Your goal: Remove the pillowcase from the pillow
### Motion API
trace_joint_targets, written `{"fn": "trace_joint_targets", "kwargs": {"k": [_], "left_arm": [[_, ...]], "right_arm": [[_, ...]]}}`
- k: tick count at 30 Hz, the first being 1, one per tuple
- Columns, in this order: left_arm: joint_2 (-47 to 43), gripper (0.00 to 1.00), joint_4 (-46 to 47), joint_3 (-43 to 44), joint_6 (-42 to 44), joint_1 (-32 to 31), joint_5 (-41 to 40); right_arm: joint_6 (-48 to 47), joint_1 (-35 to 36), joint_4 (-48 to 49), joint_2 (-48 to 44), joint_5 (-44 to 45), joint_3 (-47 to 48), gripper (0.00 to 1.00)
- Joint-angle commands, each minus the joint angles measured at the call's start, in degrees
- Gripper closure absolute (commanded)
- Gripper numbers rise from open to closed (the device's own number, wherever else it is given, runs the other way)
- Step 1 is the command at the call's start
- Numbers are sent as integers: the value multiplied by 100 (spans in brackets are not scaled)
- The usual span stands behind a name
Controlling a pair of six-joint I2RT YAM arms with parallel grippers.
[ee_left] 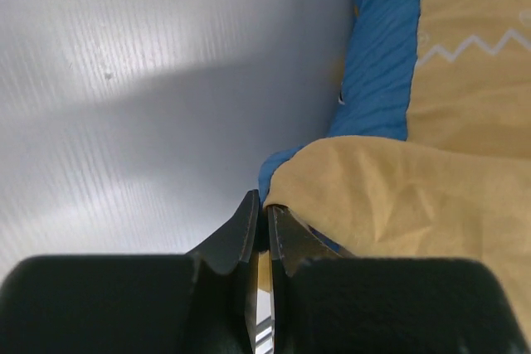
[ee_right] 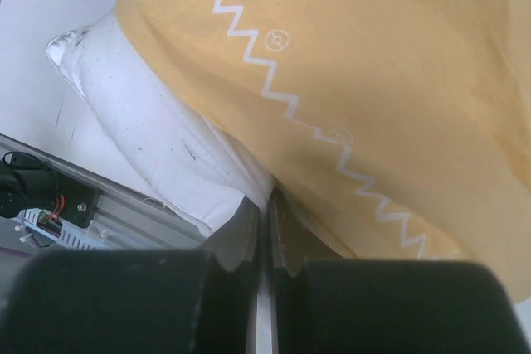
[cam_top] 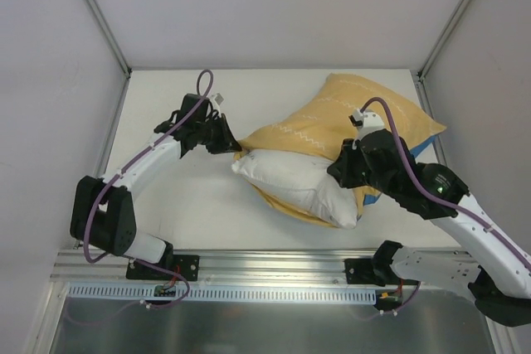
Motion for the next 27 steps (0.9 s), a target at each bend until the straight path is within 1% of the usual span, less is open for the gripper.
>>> {"fn": "trace_joint_targets", "kwargs": {"k": [1,2,4,5,6,7,8,10,12,13,14,16,18,19,20,21,22,23,25,26,27], "left_arm": [[355,100,396,556,-38,94,130],[556,100,396,749,-21,103,270],[663,82,388,864,49,103,429],[629,67,379,908,76,112,517],[559,44,353,900,94,120,587],[471,9,292,856,120,164,588],[209,4,265,847,129,217,597],[-91,1,3,926,129,427,579],[-513,1,-445,1145,138,620,396],[-610,2,-743,1546,68,839,12],[-776,2,-1303,1759,41,928,-123],[-918,4,-1650,2338,198,999,-333],[-1059,10,-2116,2604,200,999,-414],[-1094,14,-2291,2744,77,999,-614],[-1173,18,-2484,2728,-37,991,-573],[-1260,19,-2486,2563,-229,964,-259],[-1296,19,-2486,2465,-344,895,-169],[-1331,17,-2478,2369,-450,642,-116],[-1454,14,-2478,2070,-722,333,-159],[-1498,11,-2425,1956,-1037,70,-168],[-1559,9,-2355,1685,-1153,-45,-150]], "right_arm": [[264,-27,680,-88,-309,-91,99],[325,-27,820,-70,-353,-144,99],[352,-27,944,0,-397,-171,99],[369,-27,1032,87,-397,-154,99],[370,-27,1085,149,-397,-136,99],[378,-27,1129,210,-389,-84,99],[370,-27,1208,350,-397,-48,99],[335,-27,1270,518,-398,48,99],[273,-36,1358,764,-406,101,99],[264,-71,1428,834,-432,110,99],[255,-115,1646,896,-502,84,99],[290,-246,1823,1133,-818,145,99],[352,-282,2008,1413,-942,347,99],[396,-291,2226,1493,-925,391,99],[440,-291,2385,1564,-968,444,99],[536,-291,2656,1730,-977,488,99],[571,-291,2755,1827,-1012,532,99],[607,-291,2834,1933,-1091,689,99],[703,-291,2983,2310,-1205,874,99],[756,-291,3062,2416,-1328,927,99],[817,-291,3133,2530,-1373,1006,99]]}}
